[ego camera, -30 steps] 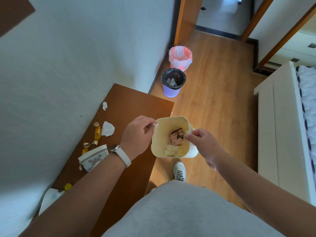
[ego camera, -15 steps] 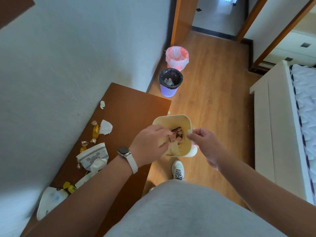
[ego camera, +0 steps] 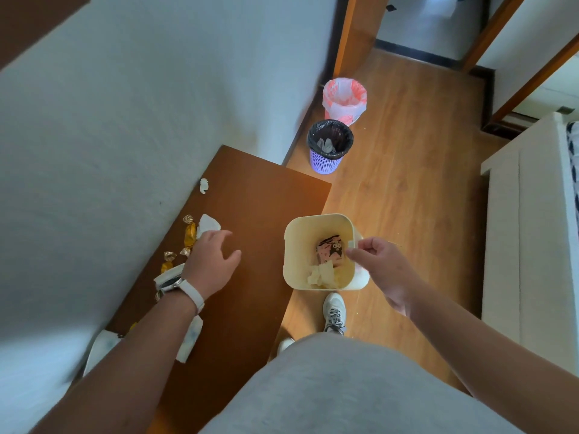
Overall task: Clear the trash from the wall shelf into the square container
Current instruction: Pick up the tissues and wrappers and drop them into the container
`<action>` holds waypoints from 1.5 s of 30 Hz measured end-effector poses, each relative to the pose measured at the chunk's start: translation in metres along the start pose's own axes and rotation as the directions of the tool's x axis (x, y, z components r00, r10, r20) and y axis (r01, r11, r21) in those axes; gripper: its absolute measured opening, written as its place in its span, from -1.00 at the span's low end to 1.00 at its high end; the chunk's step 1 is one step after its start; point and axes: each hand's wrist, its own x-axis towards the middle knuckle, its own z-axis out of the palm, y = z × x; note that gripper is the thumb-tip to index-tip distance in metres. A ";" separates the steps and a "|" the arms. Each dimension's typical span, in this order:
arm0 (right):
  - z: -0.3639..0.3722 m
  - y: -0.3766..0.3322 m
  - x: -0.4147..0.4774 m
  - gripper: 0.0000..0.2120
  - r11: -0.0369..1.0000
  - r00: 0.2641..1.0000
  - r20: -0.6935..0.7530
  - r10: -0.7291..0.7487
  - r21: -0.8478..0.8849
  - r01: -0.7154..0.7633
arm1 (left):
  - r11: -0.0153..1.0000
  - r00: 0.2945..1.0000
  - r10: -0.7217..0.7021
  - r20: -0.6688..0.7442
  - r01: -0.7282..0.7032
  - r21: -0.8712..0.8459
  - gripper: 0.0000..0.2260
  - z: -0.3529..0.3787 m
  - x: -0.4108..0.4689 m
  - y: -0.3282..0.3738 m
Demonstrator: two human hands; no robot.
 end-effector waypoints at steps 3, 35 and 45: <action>0.003 -0.004 0.007 -0.41 1.000 1.000 0.017 0.000 0.018 -0.001 | 0.995 0.995 -0.096 -0.026 0.096 0.015 -0.61 -0.005 0.014 -0.016; 0.005 -0.037 0.036 -0.49 0.997 0.999 0.040 -0.017 0.072 0.014 | 0.987 0.987 -0.148 -0.060 0.144 -0.068 -0.85 0.012 0.067 -0.005; 0.014 -0.032 0.019 -0.53 1.000 1.000 -0.008 -0.020 0.015 0.020 | 0.894 0.962 0.226 -0.151 -0.266 -0.361 -0.91 -0.004 0.020 0.097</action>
